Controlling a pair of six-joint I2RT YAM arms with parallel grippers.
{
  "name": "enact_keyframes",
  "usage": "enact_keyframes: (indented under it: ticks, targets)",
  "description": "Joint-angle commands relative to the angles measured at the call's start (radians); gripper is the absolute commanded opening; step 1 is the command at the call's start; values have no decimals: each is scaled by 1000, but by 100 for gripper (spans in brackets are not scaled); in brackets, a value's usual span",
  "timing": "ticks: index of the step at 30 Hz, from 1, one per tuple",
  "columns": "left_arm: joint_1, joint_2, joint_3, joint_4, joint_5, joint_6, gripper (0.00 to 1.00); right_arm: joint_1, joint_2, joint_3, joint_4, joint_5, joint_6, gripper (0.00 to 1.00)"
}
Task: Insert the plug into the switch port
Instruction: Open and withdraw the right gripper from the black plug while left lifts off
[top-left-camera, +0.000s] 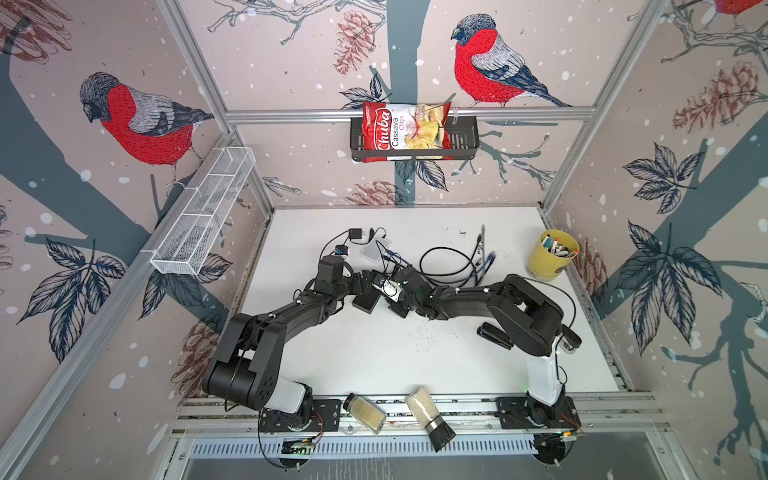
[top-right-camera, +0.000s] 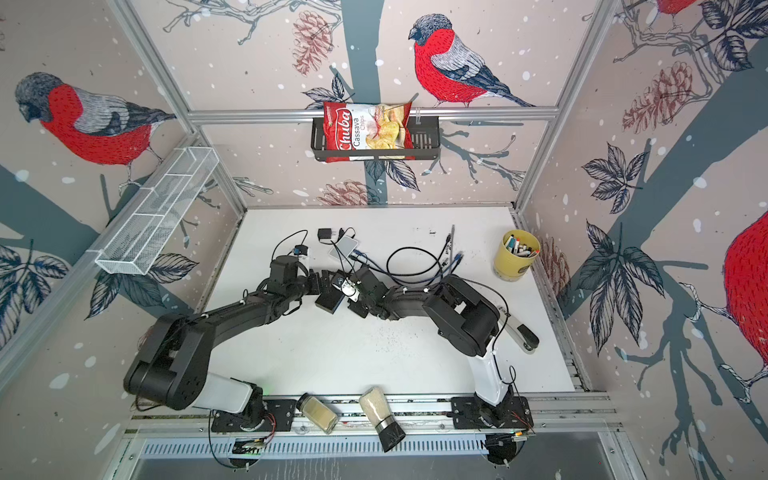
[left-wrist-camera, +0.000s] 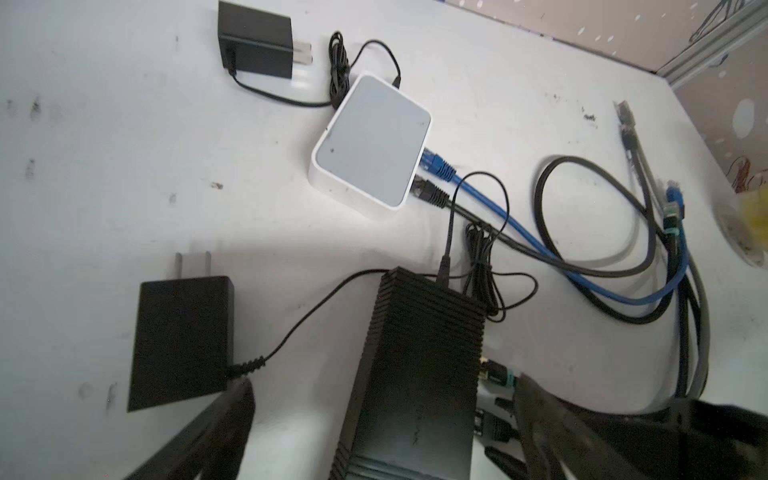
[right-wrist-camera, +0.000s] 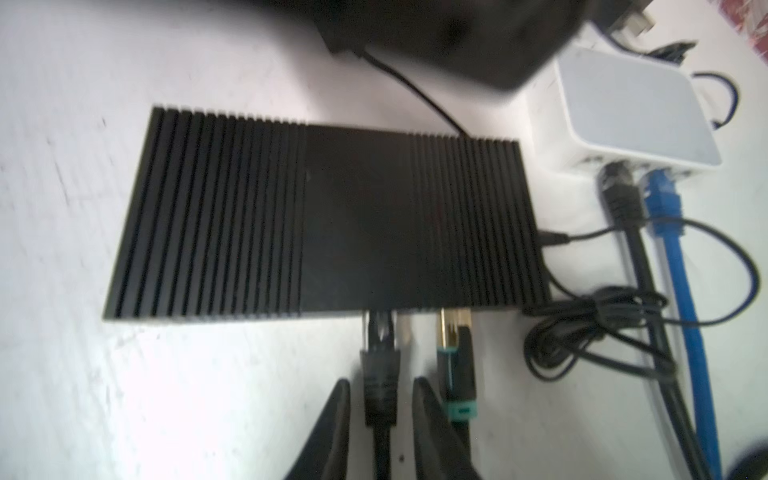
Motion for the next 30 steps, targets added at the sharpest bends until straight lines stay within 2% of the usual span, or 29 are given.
enact_keyframes:
  ticks: [1, 5, 19, 25, 30]
  targets:
    - [-2, -26, -4, 52, 4, 4, 95, 0, -15, 6, -55, -50, -23, 32]
    - [-2, -62, -25, 57, -5, 12, 94, -8, -41, 3, -54, -79, -17, 37]
    - [-2, -181, -90, 57, -30, 27, 94, -27, -84, 8, -95, -88, 58, 38]
    - [-4, -242, -137, 89, -7, 56, 94, -59, -214, -54, -67, -86, 41, 38]
    - [-11, -304, -181, 106, -17, 74, 97, -124, -311, -88, -128, -80, -17, 37]
